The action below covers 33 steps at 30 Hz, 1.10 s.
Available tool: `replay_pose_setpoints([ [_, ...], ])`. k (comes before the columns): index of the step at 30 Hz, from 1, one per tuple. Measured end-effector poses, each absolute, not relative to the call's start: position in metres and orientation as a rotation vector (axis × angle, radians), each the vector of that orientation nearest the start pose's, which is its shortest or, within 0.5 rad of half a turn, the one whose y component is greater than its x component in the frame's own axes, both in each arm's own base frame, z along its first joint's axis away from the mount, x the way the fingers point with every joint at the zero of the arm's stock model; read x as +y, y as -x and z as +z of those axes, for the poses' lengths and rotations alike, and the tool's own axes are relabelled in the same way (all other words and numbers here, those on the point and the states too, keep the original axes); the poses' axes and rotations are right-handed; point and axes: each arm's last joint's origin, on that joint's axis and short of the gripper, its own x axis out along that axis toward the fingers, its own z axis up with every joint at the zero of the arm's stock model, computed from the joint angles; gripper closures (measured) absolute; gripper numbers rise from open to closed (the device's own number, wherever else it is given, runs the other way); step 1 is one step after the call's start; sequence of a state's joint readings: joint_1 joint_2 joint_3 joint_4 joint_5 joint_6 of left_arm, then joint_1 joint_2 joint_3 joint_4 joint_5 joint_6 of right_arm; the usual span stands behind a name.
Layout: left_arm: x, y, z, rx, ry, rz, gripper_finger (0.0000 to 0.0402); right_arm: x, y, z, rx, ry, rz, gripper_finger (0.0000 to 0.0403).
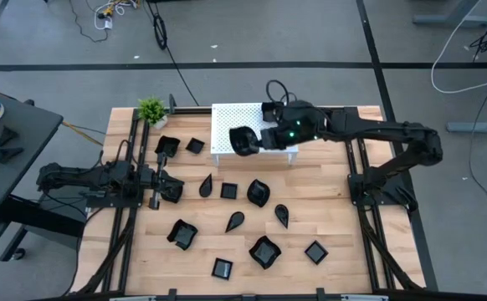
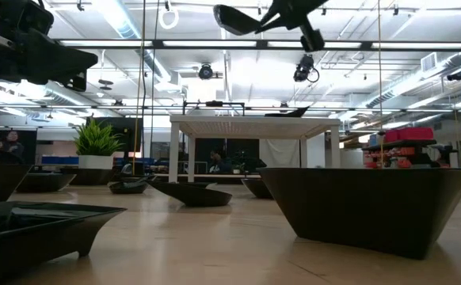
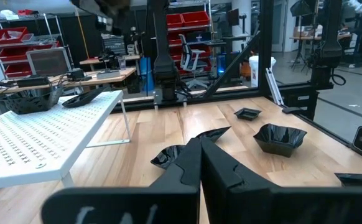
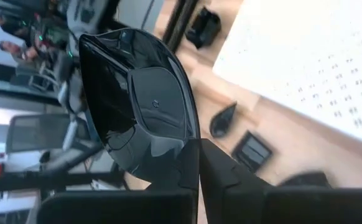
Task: Pick & Place Mini shaped plates
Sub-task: Put the leaf-shaped plate on the shelf
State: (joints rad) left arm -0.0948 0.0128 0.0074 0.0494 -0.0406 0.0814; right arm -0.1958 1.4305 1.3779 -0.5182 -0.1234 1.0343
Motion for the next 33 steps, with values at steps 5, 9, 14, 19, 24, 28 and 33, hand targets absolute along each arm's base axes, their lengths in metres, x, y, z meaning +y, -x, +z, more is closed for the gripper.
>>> replay_pose_setpoints([
  [5,-0.008,-0.098,0.170,-0.046,-0.078,-0.052,0.0399,-0.077,-0.320,0.369,0.443,-1.120,-0.371,0.0398],
  [9,-0.008,-0.098,0.170,-0.046,-0.078,-0.053,0.0399,-0.096,-0.333,0.374,0.413,-1.146,-0.387,0.0398],
  [14,-0.008,-0.098,0.170,-0.046,-0.078,-0.052,0.0399,-0.119,-0.349,0.372,0.399,-1.173,-0.415,0.0399],
  [19,-0.008,-0.098,0.170,-0.046,-0.078,-0.052,0.0399,-0.138,-0.358,0.364,0.426,-1.195,-0.385,0.0399],
  [24,-0.008,-0.098,0.170,-0.046,-0.078,-0.052,0.0399,-0.143,-0.357,0.362,0.452,-1.166,-0.364,0.0399],
  [28,-0.008,-0.098,0.170,-0.046,-0.078,-0.052,0.0399,-0.141,-0.353,0.356,0.538,-1.139,-0.383,0.0399],
  [33,-0.008,-0.098,0.170,-0.046,-0.078,-0.052,0.0399,-0.138,-0.351,0.347,0.621,-1.156,-0.414,0.0399],
])
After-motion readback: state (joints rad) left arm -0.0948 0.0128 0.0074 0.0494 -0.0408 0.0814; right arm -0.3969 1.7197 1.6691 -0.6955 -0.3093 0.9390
